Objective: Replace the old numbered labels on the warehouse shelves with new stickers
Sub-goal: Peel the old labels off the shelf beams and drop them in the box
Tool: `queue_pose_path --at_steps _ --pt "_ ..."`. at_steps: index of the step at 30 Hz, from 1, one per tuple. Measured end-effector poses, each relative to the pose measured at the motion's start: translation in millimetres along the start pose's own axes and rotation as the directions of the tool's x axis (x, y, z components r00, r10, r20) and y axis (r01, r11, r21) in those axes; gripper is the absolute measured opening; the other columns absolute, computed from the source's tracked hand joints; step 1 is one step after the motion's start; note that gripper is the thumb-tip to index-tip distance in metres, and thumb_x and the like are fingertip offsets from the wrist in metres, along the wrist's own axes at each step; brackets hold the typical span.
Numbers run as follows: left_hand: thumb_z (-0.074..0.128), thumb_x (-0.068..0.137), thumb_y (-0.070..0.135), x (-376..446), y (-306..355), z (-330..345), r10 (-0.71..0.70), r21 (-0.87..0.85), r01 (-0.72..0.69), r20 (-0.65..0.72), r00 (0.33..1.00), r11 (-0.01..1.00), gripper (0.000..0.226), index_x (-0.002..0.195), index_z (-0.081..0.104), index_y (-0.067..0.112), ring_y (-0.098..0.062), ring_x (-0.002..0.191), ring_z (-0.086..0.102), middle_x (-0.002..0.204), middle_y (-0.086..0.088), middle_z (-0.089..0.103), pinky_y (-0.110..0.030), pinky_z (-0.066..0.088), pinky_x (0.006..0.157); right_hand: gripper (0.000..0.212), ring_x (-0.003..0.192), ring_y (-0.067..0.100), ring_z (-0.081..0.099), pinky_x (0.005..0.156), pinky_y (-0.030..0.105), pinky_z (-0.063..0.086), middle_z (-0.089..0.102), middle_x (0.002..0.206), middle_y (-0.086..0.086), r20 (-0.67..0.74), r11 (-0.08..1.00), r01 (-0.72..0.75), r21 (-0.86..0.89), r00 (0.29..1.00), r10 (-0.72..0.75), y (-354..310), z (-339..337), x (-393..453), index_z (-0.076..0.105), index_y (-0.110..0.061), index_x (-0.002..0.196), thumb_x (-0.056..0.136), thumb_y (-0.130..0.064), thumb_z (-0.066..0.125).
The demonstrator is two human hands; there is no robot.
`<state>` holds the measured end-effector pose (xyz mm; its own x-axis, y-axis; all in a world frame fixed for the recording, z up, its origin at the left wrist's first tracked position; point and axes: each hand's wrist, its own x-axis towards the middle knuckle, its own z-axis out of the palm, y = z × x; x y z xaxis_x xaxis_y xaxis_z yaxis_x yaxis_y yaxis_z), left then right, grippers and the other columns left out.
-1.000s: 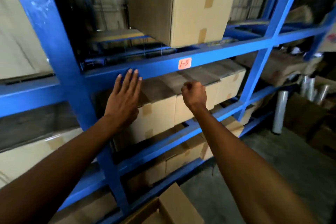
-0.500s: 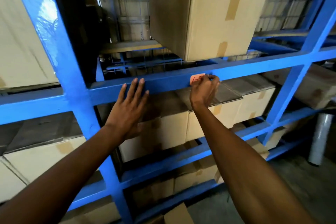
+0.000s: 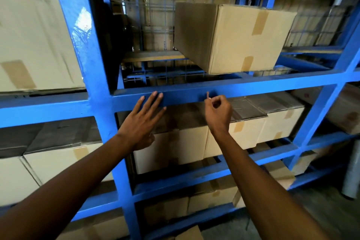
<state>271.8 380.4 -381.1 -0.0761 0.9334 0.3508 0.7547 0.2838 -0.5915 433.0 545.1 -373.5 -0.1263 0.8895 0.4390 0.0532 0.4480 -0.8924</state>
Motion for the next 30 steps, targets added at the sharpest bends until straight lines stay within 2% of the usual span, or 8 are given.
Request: queue_pose_path --at_steps 3,9,13,16,19,24,27,30 --pt "0.072 0.057 0.043 -29 0 17 -0.014 -0.002 0.014 0.026 1.000 1.000 0.100 0.143 0.033 0.010 -0.037 0.145 0.005 0.154 -0.025 0.014 -0.052 0.009 0.115 0.011 0.071 0.014 0.056 0.065 0.029 0.048 0.057 0.071 -0.002 0.093 1.000 0.019 -0.011 0.996 -0.018 -1 6 -22 0.057 -0.011 0.076 0.082 -0.017 0.064" --pt "0.077 0.052 0.036 -102 -12 64 -0.028 0.040 0.023 0.117 0.993 0.999 0.092 0.134 0.048 0.005 -0.035 0.144 -0.009 0.147 -0.029 0.030 -0.053 0.001 0.116 0.020 0.063 0.008 0.052 0.058 0.018 0.042 0.056 0.065 -0.004 0.263 0.995 -0.072 -0.067 0.961 0.087 21 35 -85 0.055 -0.017 0.066 0.081 -0.010 0.063" --pt "0.076 0.057 0.043 -128 -19 86 0.056 0.065 -0.072 0.218 0.974 0.995 0.093 0.136 0.043 0.006 -0.036 0.145 0.004 0.151 -0.024 0.018 -0.053 -0.002 0.114 0.011 0.066 0.016 0.058 0.063 0.028 0.047 0.063 0.067 0.006 0.320 0.965 -0.183 -0.188 0.917 0.237 56 65 -136 0.062 -0.010 0.068 0.079 -0.009 0.065" --pt "0.065 0.071 0.046 -140 -24 99 0.121 0.024 -0.129 0.201 0.972 0.991 0.094 0.145 0.024 0.007 -0.038 0.141 -0.008 0.151 -0.025 -0.004 -0.054 -0.006 0.116 0.007 0.068 0.020 0.057 0.057 0.022 0.046 0.063 0.070 0.012 0.307 0.915 -0.315 -0.253 0.870 0.385 80 91 -184 0.067 0.001 0.079 0.080 -0.004 0.062" --pt "0.053 0.083 0.047 -148 -21 121 0.167 -0.040 -0.162 0.194 0.967 0.986 0.091 0.148 0.002 0.008 -0.037 0.133 -0.031 0.147 -0.023 -0.028 -0.052 -0.017 0.110 0.010 0.074 0.022 0.060 0.067 0.030 0.051 0.067 0.078 0.017 0.244 0.839 -0.442 -0.318 0.817 0.523 99 109 -238 0.068 0.002 0.081 0.080 -0.008 0.065" --pt "0.043 0.086 0.042 -161 -7 143 0.205 -0.088 -0.193 0.159 0.966 0.977 0.078 0.148 0.011 0.007 -0.039 0.139 -0.022 0.154 -0.026 -0.015 -0.053 -0.008 0.113 0.023 0.079 0.019 0.057 0.066 0.020 0.037 0.066 0.083 0.021 0.197 0.717 -0.534 -0.448 0.723 0.662 109 111 -318 0.068 0.004 0.078 0.081 -0.016 0.057" --pt "0.043 0.084 0.033 -160 -2 149 0.204 -0.121 -0.188 0.137 0.969 0.975 0.070 0.146 0.021 0.008 -0.040 0.143 -0.014 0.154 -0.027 -0.012 -0.055 -0.008 0.113 0.031 0.091 0.025 0.062 0.077 0.022 0.040 0.069 0.096 0.022 0.213 0.639 -0.530 -0.557 0.653 0.727 125 103 -352 0.070 0.001 0.085 0.082 -0.023 0.049" --pt "0.049 0.080 0.036 -160 -1 156 0.174 -0.110 -0.163 0.100 0.980 0.981 0.076 0.145 0.022 0.010 -0.040 0.144 -0.008 0.155 -0.026 -0.008 -0.055 -0.008 0.113 0.024 0.101 0.031 0.062 0.083 0.027 0.042 0.069 0.102 0.022 0.164 0.531 -0.508 -0.679 0.600 0.783 142 98 -372 0.071 -0.002 0.091 0.083 -0.018 0.056"
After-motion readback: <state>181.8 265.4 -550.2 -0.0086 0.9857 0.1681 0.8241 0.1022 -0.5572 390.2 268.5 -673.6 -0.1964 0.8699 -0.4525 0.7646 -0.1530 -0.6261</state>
